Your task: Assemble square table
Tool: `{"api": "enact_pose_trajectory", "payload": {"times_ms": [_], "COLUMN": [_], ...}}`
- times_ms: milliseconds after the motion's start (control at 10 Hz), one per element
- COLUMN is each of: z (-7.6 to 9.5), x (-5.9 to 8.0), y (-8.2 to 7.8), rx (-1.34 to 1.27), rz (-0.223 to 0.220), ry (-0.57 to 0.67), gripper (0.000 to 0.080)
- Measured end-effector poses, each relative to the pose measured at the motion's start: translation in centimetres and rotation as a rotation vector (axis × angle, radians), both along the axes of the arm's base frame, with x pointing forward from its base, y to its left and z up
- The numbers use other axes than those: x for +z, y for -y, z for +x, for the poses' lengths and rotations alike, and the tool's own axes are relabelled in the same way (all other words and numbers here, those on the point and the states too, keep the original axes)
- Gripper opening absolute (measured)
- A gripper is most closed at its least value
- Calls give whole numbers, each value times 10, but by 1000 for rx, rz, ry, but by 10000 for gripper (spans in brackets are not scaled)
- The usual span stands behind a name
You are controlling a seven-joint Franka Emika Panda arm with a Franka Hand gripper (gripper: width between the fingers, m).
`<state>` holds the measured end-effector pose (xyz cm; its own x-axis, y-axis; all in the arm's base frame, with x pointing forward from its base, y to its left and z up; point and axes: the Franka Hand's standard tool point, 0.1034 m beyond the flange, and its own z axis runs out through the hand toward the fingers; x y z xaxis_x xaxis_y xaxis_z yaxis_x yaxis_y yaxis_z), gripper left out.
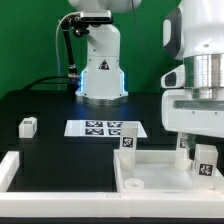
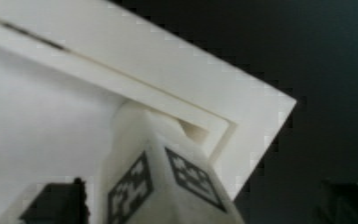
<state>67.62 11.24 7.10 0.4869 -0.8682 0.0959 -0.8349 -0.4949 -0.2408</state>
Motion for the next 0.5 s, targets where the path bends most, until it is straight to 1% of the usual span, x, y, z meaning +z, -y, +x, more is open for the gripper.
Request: {"api": "enact_pose_trajectory", "payload": {"times_ms": [200, 300, 400, 500], "z": [0, 0, 5, 13], "x": [0, 0, 4, 7], "y": [0, 3, 12, 15], "rx": [143, 264, 561, 689], "rz": [-39, -77, -153, -165], "ry": [5, 3, -23, -33], "gripper": [647, 649, 649, 649]}}
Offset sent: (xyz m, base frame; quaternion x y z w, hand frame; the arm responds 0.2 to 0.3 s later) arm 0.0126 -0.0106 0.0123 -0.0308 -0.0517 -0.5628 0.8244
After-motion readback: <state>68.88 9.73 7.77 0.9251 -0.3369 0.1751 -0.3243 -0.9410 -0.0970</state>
